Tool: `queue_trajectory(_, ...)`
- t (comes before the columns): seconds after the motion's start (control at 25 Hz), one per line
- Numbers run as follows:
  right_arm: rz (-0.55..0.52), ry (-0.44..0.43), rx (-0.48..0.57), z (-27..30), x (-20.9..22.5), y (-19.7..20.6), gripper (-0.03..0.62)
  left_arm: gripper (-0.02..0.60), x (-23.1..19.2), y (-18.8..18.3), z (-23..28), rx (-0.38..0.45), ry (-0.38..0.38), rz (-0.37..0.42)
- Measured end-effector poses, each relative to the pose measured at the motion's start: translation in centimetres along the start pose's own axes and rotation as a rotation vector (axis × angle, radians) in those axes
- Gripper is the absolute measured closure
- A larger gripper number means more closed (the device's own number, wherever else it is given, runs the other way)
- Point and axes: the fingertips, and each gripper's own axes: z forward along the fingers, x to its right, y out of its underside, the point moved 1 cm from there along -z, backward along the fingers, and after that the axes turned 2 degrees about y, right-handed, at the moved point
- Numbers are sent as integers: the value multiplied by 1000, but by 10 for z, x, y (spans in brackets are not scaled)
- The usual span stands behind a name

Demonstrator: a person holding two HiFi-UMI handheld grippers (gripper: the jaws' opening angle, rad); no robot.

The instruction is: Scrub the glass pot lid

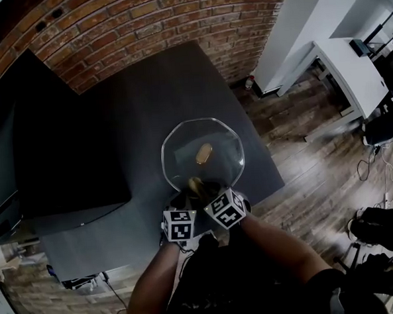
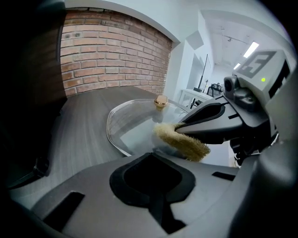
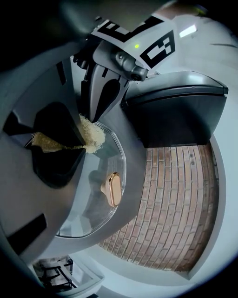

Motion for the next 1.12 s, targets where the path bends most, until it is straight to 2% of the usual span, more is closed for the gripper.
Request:
queue_trajectory(0.36,-28,-19,-1,-4,19,0,569,549,1,0,1,-7,-18,5)
queue_trajectory(1.12,8,45,4,-16,97,9,569,549,-1,-1,3,-9,-42,-7)
